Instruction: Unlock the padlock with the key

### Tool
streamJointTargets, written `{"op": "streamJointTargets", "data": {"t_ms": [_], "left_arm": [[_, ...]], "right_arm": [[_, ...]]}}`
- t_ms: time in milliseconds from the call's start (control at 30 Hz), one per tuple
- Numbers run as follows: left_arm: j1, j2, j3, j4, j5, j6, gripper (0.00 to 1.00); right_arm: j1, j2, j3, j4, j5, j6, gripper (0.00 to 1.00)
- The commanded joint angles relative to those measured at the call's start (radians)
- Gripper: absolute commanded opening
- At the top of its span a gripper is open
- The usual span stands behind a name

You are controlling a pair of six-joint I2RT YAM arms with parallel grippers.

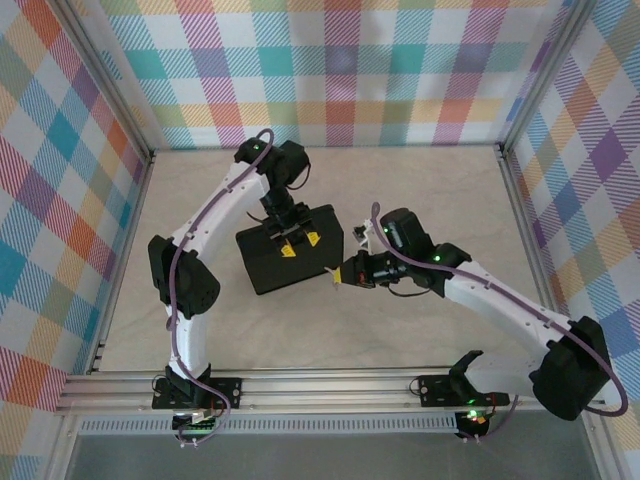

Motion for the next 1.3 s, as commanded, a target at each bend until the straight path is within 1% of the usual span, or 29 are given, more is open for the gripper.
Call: {"op": "streamJointTargets", "data": {"t_ms": [0, 67, 133, 233, 400, 467, 533, 600, 667, 767, 900, 1000, 1033, 1100, 1167, 1200, 1267], "left_arm": [[0.031, -0.021, 0.013, -0.037, -0.007, 0.028, 0.49], [0.036, -0.035, 0.016, -0.020, -0.007, 0.027, 0.49], [0.038, -0.047, 0.028, -0.011, -0.029, 0.034, 0.50], [0.040, -0.089, 0.022, 0.028, -0.097, 0.050, 0.50], [0.040, -0.217, -0.087, 0.214, -0.231, 0.121, 0.51], [0.041, -0.259, -0.138, 0.302, -0.237, 0.180, 0.52], [0.040, -0.268, -0.154, 0.343, -0.247, 0.297, 0.53], [0.040, -0.258, -0.161, 0.357, -0.262, 0.460, 0.54], [0.038, -0.247, -0.176, 0.375, -0.229, 0.638, 0.54], [0.035, -0.267, -0.233, 0.431, -0.221, 0.847, 0.55], [0.031, -0.333, -0.306, 0.533, -0.212, 1.055, 0.55], [0.024, -0.360, -0.320, 0.557, -0.217, 1.201, 0.55], [0.021, -0.372, -0.330, 0.562, -0.207, 1.262, 0.55], [0.015, -0.417, -0.383, 0.558, -0.154, 1.461, 0.55], [0.018, -0.459, -0.442, 0.564, -0.121, 1.628, 0.57], [0.023, -0.465, -0.451, 0.550, -0.100, 1.696, 0.59], [0.029, -0.441, -0.409, 0.473, -0.043, 1.791, 0.59]], "right_arm": [[-0.005, 0.027, 0.055, -0.029, -0.018, -0.022, 0.01], [-0.005, 0.036, 0.067, -0.033, -0.022, -0.025, 0.01], [-0.004, 0.038, 0.066, -0.031, -0.022, -0.025, 0.01], [-0.005, 0.036, 0.057, -0.031, -0.018, -0.024, 0.01], [-0.005, 0.019, 0.038, -0.042, -0.015, -0.029, 0.02], [-0.004, 0.015, 0.035, -0.048, -0.009, -0.032, 0.02], [-0.004, 0.013, 0.036, -0.058, -0.013, -0.040, 0.02], [-0.005, 0.006, 0.038, -0.076, -0.010, -0.053, 0.03], [-0.005, -0.002, 0.040, -0.095, 0.001, -0.061, 0.03], [-0.005, -0.014, 0.043, -0.125, 0.017, -0.067, 0.04], [-0.005, -0.034, 0.031, -0.135, 0.031, -0.058, 0.04], [-0.005, -0.041, 0.022, -0.143, 0.041, -0.059, 0.04], [-0.004, -0.041, 0.022, -0.152, 0.047, -0.062, 0.04], [-0.005, -0.052, 0.015, -0.169, 0.059, -0.067, 0.04], [-0.004, -0.074, -0.004, -0.176, 0.079, -0.069, 0.04], [-0.005, -0.087, -0.016, -0.180, 0.087, -0.070, 0.04], [-0.005, -0.112, -0.042, -0.182, 0.104, -0.069, 0.05]]}}
